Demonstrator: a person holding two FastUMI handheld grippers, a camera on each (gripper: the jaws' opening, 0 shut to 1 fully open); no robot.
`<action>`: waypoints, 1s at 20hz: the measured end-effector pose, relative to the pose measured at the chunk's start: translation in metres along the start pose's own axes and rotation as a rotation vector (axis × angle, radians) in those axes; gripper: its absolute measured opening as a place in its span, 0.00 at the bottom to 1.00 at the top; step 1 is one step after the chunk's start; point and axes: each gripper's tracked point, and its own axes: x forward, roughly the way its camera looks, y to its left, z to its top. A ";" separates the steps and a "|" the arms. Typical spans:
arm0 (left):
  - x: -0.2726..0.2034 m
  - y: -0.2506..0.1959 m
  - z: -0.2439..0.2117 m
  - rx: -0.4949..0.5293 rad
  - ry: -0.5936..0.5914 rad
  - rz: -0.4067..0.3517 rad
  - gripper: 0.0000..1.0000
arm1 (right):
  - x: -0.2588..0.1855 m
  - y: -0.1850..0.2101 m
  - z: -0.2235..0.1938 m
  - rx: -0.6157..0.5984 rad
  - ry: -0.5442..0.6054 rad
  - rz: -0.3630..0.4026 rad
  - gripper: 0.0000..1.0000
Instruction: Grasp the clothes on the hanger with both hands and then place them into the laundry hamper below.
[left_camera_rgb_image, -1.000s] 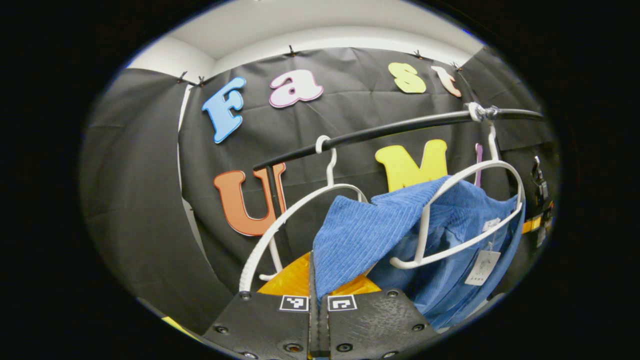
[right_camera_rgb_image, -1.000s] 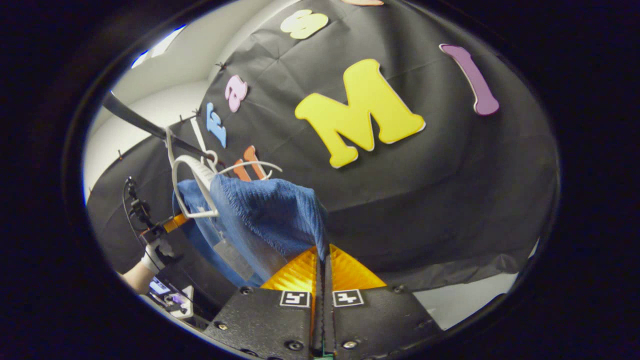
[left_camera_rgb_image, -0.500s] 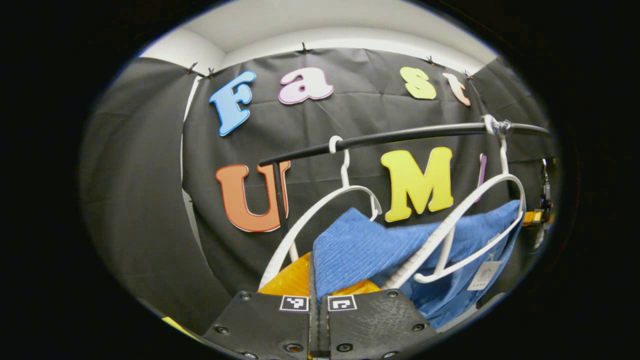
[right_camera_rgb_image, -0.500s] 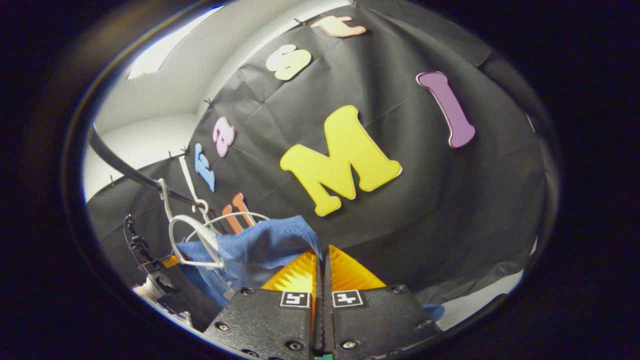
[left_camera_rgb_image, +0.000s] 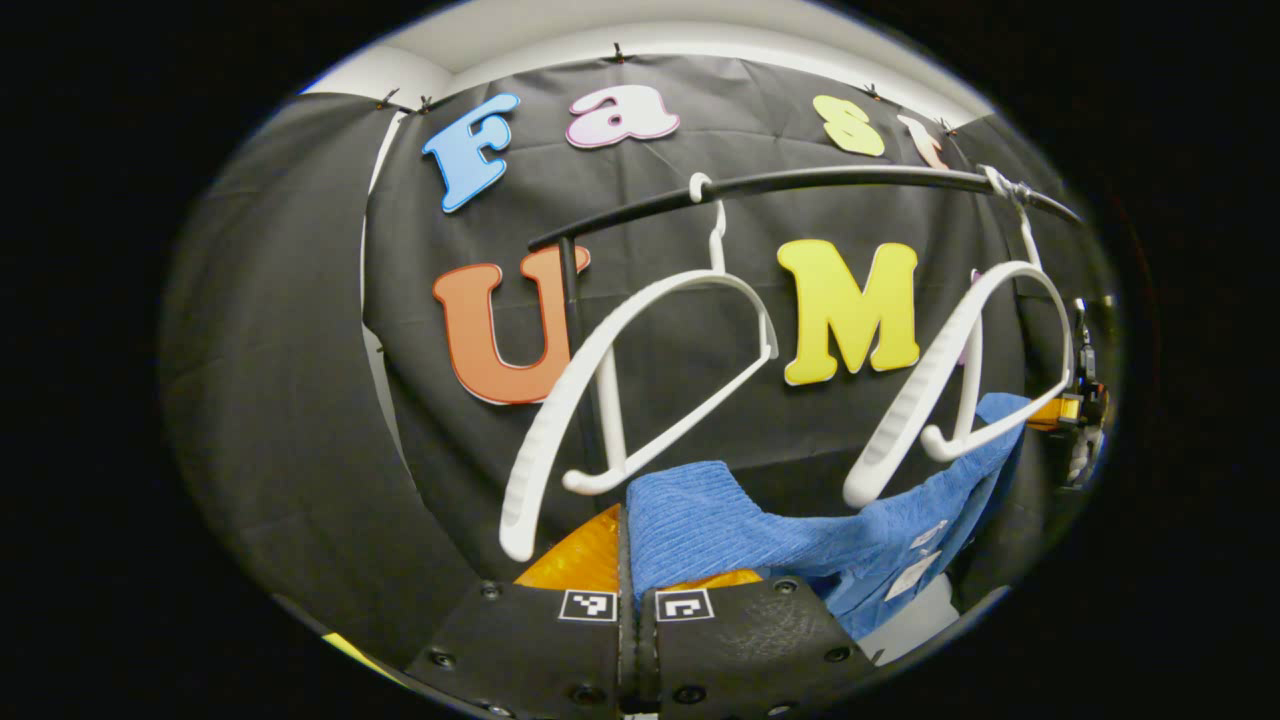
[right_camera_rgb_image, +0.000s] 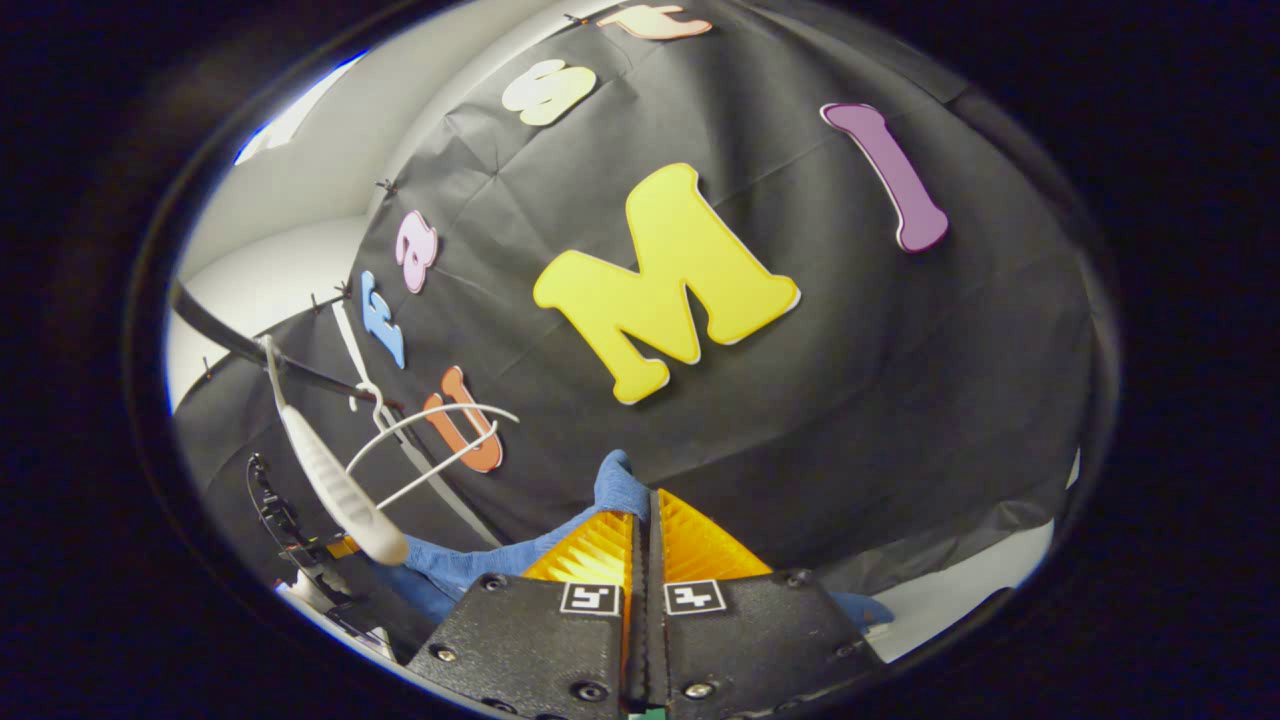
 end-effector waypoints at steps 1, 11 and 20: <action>-0.003 -0.001 -0.008 0.001 0.009 0.002 0.00 | -0.002 -0.004 -0.013 0.006 0.019 -0.009 0.03; -0.066 -0.062 -0.086 -0.004 0.114 -0.060 0.00 | -0.061 0.054 -0.124 -0.162 0.137 -0.034 0.03; -0.122 -0.136 -0.100 0.004 0.126 -0.133 0.00 | -0.095 0.156 -0.181 -0.401 0.160 -0.024 0.03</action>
